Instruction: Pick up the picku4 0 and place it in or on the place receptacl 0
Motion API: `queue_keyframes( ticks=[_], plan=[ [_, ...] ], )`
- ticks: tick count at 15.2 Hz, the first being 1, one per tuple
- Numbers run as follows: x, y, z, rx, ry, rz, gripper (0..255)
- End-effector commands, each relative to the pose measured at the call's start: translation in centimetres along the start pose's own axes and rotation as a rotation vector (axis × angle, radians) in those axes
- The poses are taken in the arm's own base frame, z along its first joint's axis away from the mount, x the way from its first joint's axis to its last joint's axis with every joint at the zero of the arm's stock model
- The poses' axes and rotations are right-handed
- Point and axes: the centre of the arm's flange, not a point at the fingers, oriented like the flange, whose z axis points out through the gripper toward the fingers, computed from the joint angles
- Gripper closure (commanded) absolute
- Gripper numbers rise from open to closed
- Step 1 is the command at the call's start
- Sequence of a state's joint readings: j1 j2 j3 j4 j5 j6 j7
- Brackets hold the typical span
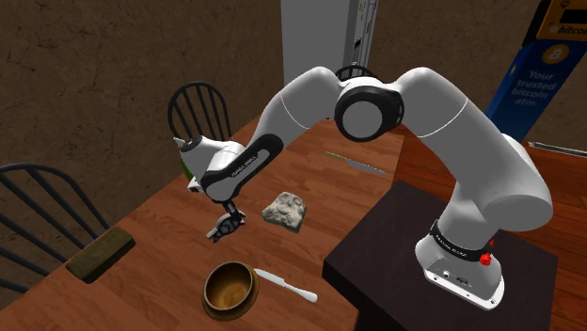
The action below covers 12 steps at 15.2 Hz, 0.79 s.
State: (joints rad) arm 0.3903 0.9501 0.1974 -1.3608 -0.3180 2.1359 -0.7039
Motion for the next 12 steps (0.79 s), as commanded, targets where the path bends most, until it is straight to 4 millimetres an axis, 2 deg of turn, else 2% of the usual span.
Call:
queue_keyframes(
  ticks=[1,12],
  plan=[
    [-0.2,0.0,-1.1,0.000,0.000,0.000,255],
    [-1.2,-0.3,-6.8,0.000,0.000,0.000,255]
  ],
)
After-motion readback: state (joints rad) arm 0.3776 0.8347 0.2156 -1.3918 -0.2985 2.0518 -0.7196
